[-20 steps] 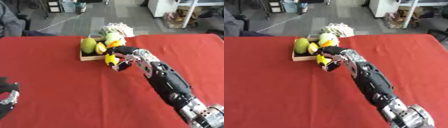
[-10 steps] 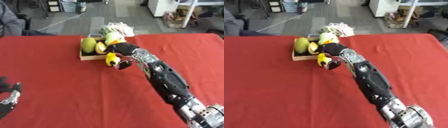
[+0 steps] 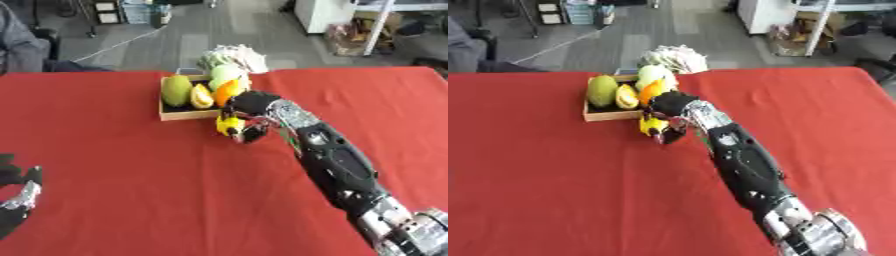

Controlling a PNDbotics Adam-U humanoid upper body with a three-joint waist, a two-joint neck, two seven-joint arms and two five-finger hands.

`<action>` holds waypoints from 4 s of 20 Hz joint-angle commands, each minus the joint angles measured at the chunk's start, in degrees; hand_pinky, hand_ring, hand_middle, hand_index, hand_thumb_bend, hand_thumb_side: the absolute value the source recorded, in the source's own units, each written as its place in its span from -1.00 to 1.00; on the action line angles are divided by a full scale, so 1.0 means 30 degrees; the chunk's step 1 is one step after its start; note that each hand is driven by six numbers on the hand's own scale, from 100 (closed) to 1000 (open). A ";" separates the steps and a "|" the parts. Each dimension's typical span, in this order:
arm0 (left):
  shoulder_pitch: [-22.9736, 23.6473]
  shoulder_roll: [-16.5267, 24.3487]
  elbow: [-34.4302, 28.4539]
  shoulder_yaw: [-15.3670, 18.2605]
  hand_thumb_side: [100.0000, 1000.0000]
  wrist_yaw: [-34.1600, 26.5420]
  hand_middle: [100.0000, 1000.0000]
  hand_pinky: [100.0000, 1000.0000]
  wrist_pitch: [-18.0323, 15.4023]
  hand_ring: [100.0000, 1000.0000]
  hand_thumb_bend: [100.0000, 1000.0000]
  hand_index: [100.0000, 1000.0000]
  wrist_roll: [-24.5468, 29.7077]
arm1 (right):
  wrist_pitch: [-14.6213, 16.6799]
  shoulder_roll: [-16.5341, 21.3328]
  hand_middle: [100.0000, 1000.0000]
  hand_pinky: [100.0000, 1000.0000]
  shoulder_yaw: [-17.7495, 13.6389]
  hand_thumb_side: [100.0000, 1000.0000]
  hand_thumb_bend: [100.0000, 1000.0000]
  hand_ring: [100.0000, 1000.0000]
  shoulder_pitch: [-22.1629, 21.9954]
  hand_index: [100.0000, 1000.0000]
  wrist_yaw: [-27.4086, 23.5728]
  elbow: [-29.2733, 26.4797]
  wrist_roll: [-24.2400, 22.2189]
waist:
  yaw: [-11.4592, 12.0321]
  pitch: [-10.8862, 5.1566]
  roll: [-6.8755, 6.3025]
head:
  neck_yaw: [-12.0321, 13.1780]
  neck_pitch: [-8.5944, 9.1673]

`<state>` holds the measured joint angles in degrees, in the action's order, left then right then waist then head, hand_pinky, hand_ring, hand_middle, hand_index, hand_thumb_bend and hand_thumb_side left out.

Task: Pick up objects on the table and place them in the box.

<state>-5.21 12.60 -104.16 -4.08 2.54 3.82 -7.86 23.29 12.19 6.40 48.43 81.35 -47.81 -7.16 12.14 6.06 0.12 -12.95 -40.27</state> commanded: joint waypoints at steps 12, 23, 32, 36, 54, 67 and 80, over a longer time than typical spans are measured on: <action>-0.0210 0.0168 -0.0324 -0.0128 -1.00 -0.0082 -0.10 0.44 -0.0020 -0.07 -0.39 0.28 0.0346 | -0.4148 0.0294 -0.32 0.24 -0.2421 -1.00 -1.00 -0.11 0.2573 -0.11 -0.4007 0.1106 0.5521 | 0.0679 -0.0323 -0.0087 | -0.0395 0.0282; -0.0671 0.0200 -0.0492 -0.0498 -1.00 -0.0212 -0.11 0.44 0.0034 -0.07 -0.38 0.28 0.0830 | -0.6123 -0.0014 -0.09 0.30 -0.3091 -1.00 -1.00 0.03 0.3039 0.14 -0.3774 0.3043 0.7776 | 0.2032 0.0216 -0.0028 | -0.1285 0.0729; -0.0668 0.0197 -0.0478 -0.0529 -1.00 -0.0172 -0.11 0.44 0.0039 -0.07 -0.37 0.28 0.0909 | -0.6491 -0.0133 0.39 0.40 -0.2951 -1.00 -1.00 0.35 0.2920 0.55 -0.2082 0.3319 0.6089 | 0.2010 0.0170 0.0057 | -0.1356 0.0729; -0.0674 0.0189 -0.0456 -0.0534 -1.00 -0.0154 -0.11 0.44 0.0025 -0.07 -0.37 0.29 0.0913 | -0.6531 -0.0097 0.45 0.42 -0.2979 -1.00 -1.00 0.40 0.2892 0.59 -0.1553 0.3158 0.6056 | 0.1954 0.0124 0.0126 | -0.1312 0.0760; 0.0113 0.0361 -0.0142 0.0020 -1.00 0.0087 -0.11 0.44 -0.0088 -0.03 -0.31 0.28 0.0312 | -0.3542 0.2472 0.14 0.36 -0.0441 -0.95 -1.00 0.14 -0.0804 0.43 -1.3963 -0.6366 0.4516 | -0.1115 -0.0784 0.0435 | 0.0827 -0.0173; 0.0379 0.0362 0.0172 0.0119 -0.83 0.0254 -0.05 0.46 -0.0475 0.03 -0.15 0.32 0.0276 | -0.3653 0.1073 0.09 0.35 -0.1321 -0.14 -1.00 0.09 -1.0860 0.43 -2.3713 -1.6112 0.2306 | -0.3250 -0.0593 0.0814 | 0.3282 -0.1067; 0.0868 -0.0056 0.0655 -0.0097 -0.74 0.0660 -0.02 0.48 -0.1017 0.06 -0.08 0.35 0.0976 | -0.4020 -0.0545 0.08 0.35 -0.1116 -0.10 -1.00 0.09 -1.4152 0.42 -2.5426 -1.6897 0.1167 | -0.3317 -0.0787 0.0721 | 0.4730 -0.1284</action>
<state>-2.39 12.08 -101.70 -4.26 4.14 0.92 -5.25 11.20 10.27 2.94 5.54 5.63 -97.42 -3.40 2.21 5.09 1.82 0.97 -43.85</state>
